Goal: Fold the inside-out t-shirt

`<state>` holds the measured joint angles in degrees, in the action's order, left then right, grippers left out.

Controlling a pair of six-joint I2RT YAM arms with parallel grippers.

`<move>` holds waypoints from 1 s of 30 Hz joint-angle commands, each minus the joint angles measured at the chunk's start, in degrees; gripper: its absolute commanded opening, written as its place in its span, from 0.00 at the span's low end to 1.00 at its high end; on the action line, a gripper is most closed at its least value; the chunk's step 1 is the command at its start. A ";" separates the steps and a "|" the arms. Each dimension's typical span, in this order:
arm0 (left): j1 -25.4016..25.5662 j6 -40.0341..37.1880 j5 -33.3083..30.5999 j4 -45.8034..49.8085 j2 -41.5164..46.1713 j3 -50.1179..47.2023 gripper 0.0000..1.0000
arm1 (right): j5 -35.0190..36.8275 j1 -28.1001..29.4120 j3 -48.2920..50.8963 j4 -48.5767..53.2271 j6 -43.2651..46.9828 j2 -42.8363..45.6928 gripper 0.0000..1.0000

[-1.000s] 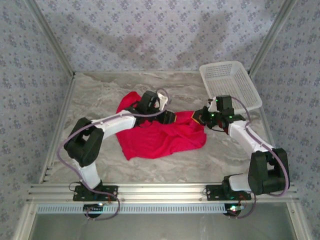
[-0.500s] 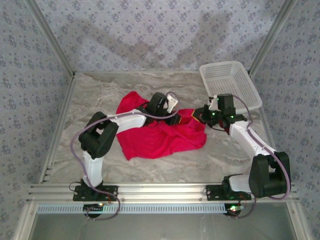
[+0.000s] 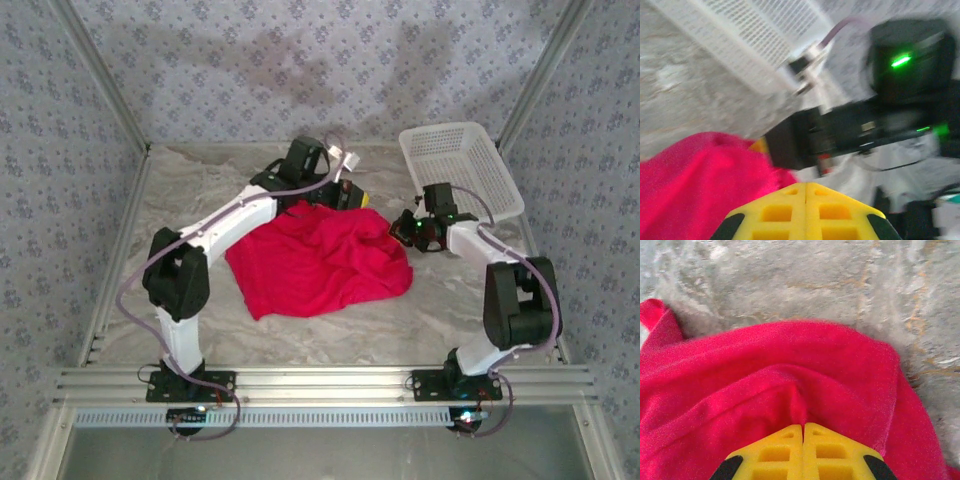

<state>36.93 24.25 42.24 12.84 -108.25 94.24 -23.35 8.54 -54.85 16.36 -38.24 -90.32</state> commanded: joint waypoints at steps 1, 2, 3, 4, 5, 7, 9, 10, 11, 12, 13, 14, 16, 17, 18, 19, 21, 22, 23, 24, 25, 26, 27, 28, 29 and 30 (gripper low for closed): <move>-2.97 14.80 12.54 -15.45 2.35 -5.39 0.00 | 3.77 0.55 -3.93 6.84 1.69 -0.62 0.00; -3.47 17.64 13.32 -19.54 2.07 -7.19 0.00 | 4.69 0.97 -5.09 8.73 4.03 0.06 0.07; -3.84 19.84 13.71 -22.26 1.79 -8.36 0.00 | 5.64 1.54 -5.88 10.17 4.56 1.00 0.19; -4.39 22.43 13.94 -25.29 1.33 -9.61 0.00 | 6.85 2.16 -6.38 11.59 4.94 2.42 0.28; -4.64 24.29 13.80 -27.09 0.85 -10.52 0.00 | 8.02 3.05 -6.63 12.49 5.40 4.06 0.30; -5.01 23.61 12.75 -25.16 0.03 -10.65 0.00 | 10.35 4.77 -6.55 14.28 5.93 7.29 0.38; -5.03 17.22 8.56 -16.55 0.18 -10.11 0.00 | 12.68 6.72 -6.01 15.44 6.40 10.02 0.43; -5.02 12.76 5.05 -10.93 0.52 -9.70 0.00 | 13.42 7.76 -5.49 15.63 6.51 11.11 0.42; -5.03 9.53 1.74 -6.98 0.92 -9.44 0.02 | 13.59 8.84 -4.97 15.19 6.51 11.99 0.41; -4.98 7.51 -1.16 -4.55 1.22 -9.73 0.04 | 13.23 9.74 -4.42 14.41 6.66 12.46 0.37; -4.97 5.42 -3.61 -2.54 1.65 -10.05 0.07 | 12.34 10.77 -3.90 13.17 6.98 12.67 0.35; -4.97 4.13 -5.67 -1.18 2.04 -10.74 0.12 | 11.98 11.92 -3.68 12.03 7.17 12.35 0.34; -4.94 2.55 -9.58 1.31 2.97 -11.85 0.15 | 12.60 13.99 -4.43 11.15 8.04 10.78 0.35; -5.10 2.47 -11.08 2.00 3.65 -12.64 0.17 | 13.46 15.04 -5.51 11.43 8.42 9.22 0.35; -5.04 2.47 -12.20 2.26 4.23 -13.66 0.17 | 14.31 15.84 -6.50 11.56 8.88 7.94 0.35; -5.07 2.53 -12.89 2.25 4.90 -14.81 0.18 | 15.36 16.58 -7.57 11.87 9.25 6.30 0.35; -5.03 2.80 -13.76 2.41 6.16 -16.77 0.19 | 17.36 17.62 -9.37 12.39 10.07 3.62 0.35; -5.05 2.97 -13.99 2.53 6.66 -17.62 0.20 | 19.31 18.12 -10.18 12.74 10.50 2.26 0.35; -5.03 3.15 -14.20 2.65 7.34 -18.40 0.20 | 20.60 18.48 -10.79 12.83 10.94 0.94 0.35; -5.03 3.26 -14.30 2.69 7.92 -19.29 0.20 | 21.67 18.74 -11.30 12.84 11.16 -0.24 0.35; -5.06 3.47 -14.32 2.44 8.49 -20.21 0.20 | 23.13 18.84 -11.98 12.96 11.37 -1.70 0.36; -5.03 3.73 -14.51 1.98 9.27 -21.18 0.20 | 24.24 18.98 -12.59 12.78 11.63 -2.81 0.35; -5.03 4.02 -14.55 1.38 9.73 -22.10 0.20 | 25.00 19.07 -12.98 12.45 12.06 -3.74 0.36; -5.02 4.29 -14.59 0.78 10.18 -22.94 0.20 | 26.11 19.14 -13.00 12.00 12.21 -4.87 0.36; -5.05 4.55 -14.62 0.29 10.54 -23.51 0.20 | 26.87 19.16 -14.97 11.82 12.46 -5.87 0.35; -5.03 4.66 -14.57 0.24 10.68 -23.79 0.20 | 27.49 19.15 -15.93 11.90 12.70 -6.62 0.32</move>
<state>31.62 28.99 28.60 13.78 -100.09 71.26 -0.91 27.44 -67.05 28.18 -27.27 -94.96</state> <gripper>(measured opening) 0.202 0.330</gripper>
